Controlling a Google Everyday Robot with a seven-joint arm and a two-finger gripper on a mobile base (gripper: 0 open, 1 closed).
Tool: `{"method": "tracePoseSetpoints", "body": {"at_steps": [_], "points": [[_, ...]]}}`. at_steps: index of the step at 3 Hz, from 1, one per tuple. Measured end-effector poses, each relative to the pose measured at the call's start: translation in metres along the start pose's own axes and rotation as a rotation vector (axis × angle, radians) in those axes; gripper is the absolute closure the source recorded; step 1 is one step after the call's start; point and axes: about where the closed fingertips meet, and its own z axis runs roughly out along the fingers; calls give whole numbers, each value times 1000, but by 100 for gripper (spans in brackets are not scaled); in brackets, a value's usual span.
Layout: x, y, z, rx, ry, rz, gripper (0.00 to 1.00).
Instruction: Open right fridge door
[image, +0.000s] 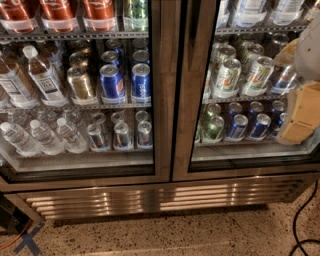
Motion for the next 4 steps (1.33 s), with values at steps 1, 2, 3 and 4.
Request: {"method": "tracePoseSetpoints", "body": {"at_steps": [1,2,3,4], "points": [[0,0,0,0,0,0,0],[-6,-4,-1,6,-64,3,7],[-12,-8,-2,4,-128,5,18],[-17,-11,-3,-10,-190,6,17]]}}
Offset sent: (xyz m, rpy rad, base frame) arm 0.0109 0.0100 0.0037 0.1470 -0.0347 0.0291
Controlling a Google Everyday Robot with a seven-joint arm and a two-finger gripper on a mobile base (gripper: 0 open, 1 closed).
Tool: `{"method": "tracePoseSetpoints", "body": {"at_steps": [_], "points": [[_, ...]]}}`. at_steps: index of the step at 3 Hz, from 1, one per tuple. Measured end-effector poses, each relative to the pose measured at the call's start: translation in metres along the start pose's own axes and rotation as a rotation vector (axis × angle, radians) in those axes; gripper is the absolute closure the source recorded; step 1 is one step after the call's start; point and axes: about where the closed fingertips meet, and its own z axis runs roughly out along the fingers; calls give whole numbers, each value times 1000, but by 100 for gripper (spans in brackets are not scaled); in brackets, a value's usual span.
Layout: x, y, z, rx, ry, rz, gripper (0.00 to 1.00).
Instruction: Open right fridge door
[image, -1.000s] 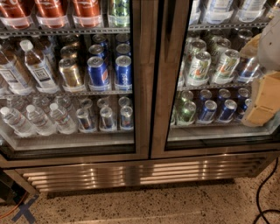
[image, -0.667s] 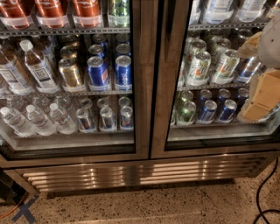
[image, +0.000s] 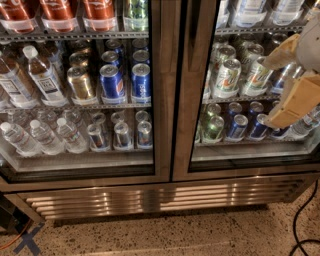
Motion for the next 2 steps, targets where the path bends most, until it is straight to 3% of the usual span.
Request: {"method": "tracePoseSetpoints", "body": {"at_steps": [1,2], "points": [[-13,2,8,-59,5,-81,1],[-13,4,8,-65,7,-84,0]]}}
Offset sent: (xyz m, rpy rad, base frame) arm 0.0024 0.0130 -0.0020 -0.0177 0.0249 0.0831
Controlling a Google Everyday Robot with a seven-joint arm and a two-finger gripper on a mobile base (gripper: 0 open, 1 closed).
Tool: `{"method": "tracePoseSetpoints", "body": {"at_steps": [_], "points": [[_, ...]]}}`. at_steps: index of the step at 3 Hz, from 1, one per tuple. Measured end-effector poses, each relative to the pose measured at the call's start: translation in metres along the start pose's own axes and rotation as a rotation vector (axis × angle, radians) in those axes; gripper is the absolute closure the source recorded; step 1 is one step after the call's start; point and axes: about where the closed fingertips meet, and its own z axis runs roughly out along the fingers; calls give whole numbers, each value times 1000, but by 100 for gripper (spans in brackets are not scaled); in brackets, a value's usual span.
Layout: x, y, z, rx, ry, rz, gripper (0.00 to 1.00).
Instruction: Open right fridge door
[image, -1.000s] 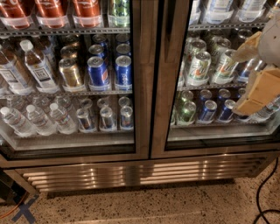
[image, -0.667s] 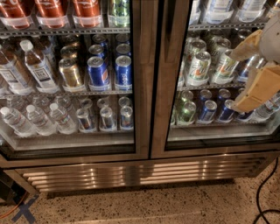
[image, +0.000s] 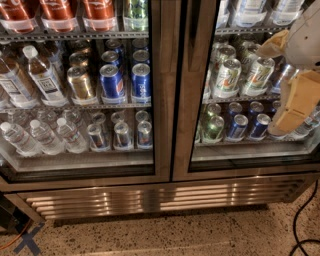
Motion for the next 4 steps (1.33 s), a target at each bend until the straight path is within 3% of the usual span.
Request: {"method": "tracePoseSetpoints", "body": {"at_steps": [1,2,3,4], "points": [[-5,-6,4,50,-88,23,0],[-7,-8,14,121,-273,76,0],[-14,-22,9,237,-462,128,8],[-17,-37,-3,333,-611,171,11]]}}
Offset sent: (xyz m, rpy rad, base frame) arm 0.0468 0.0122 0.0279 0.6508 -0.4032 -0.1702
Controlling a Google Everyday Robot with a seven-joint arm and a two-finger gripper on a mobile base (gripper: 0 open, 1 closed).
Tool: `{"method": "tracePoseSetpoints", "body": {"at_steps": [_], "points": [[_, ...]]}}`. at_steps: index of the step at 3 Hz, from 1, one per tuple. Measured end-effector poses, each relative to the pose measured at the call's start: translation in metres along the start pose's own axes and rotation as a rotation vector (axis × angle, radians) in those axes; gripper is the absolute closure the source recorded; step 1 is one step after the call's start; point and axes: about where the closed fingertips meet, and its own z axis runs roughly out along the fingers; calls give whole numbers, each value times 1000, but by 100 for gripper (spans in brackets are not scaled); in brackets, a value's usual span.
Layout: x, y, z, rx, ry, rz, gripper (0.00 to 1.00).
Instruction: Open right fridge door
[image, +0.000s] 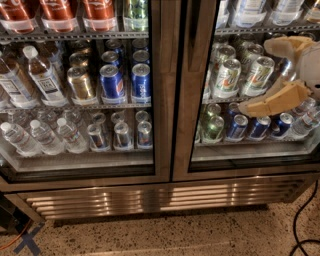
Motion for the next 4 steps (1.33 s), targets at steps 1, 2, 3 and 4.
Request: {"method": "tracePoseSetpoints", "body": {"at_steps": [1,2,3,4], "points": [[-5,-14,-2,51,-97,19,13],[-7,-26,-1,69,-164,24,12],[-13,-37,5,57,-215,14,14],[-22,-45,15,22,-259,-6,14]]}}
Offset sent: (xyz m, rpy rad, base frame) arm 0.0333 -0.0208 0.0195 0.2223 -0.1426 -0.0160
